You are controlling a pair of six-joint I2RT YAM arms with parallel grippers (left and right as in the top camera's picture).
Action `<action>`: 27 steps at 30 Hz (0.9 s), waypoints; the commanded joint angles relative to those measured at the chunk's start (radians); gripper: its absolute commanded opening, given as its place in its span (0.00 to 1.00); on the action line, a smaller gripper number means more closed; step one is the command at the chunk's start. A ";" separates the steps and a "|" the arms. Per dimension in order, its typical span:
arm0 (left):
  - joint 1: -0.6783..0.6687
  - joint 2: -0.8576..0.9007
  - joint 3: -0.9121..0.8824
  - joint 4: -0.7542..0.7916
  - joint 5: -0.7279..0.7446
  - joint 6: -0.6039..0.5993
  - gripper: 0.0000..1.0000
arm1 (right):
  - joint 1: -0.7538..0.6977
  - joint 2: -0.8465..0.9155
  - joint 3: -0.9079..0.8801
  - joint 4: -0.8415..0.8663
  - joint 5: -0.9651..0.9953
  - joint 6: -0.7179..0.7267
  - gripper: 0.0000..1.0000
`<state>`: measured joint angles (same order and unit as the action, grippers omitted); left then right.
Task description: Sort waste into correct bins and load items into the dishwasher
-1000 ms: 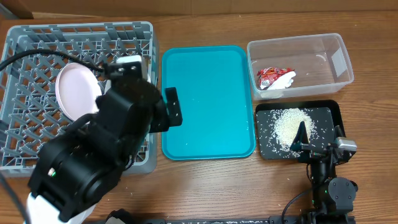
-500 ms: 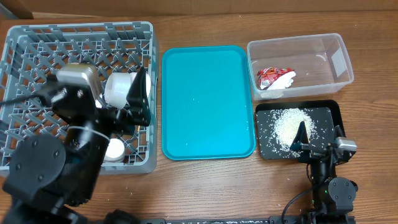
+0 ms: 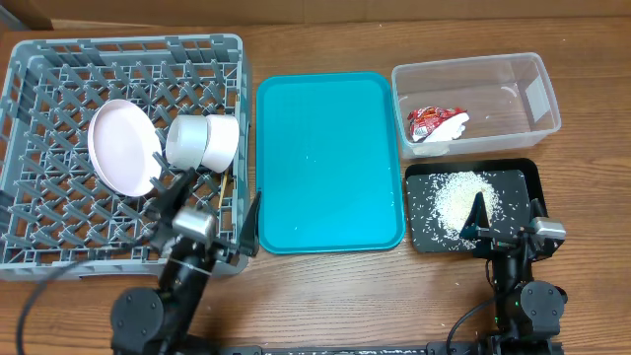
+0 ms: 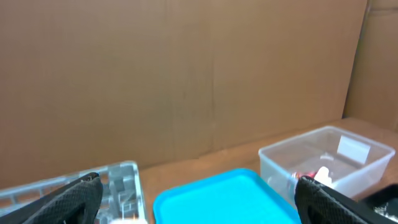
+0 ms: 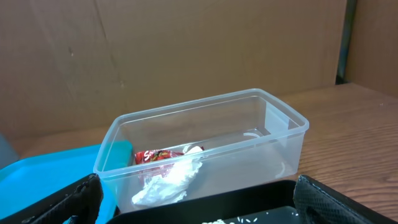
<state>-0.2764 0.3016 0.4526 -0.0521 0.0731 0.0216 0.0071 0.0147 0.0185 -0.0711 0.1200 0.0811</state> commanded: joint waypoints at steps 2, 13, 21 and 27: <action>0.027 -0.139 -0.136 0.032 0.022 -0.017 1.00 | -0.003 -0.012 -0.011 0.006 0.010 -0.003 1.00; 0.036 -0.299 -0.399 0.122 -0.005 0.009 1.00 | -0.003 -0.012 -0.011 0.006 0.010 -0.003 1.00; 0.036 -0.298 -0.448 0.107 -0.029 0.009 1.00 | -0.003 -0.012 -0.011 0.006 0.010 -0.003 1.00; 0.036 -0.297 -0.448 -0.005 -0.029 0.009 1.00 | -0.003 -0.012 -0.011 0.006 0.010 -0.003 1.00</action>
<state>-0.2466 0.0151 0.0082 -0.0139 0.0593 0.0238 0.0071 0.0147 0.0185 -0.0711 0.1196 0.0811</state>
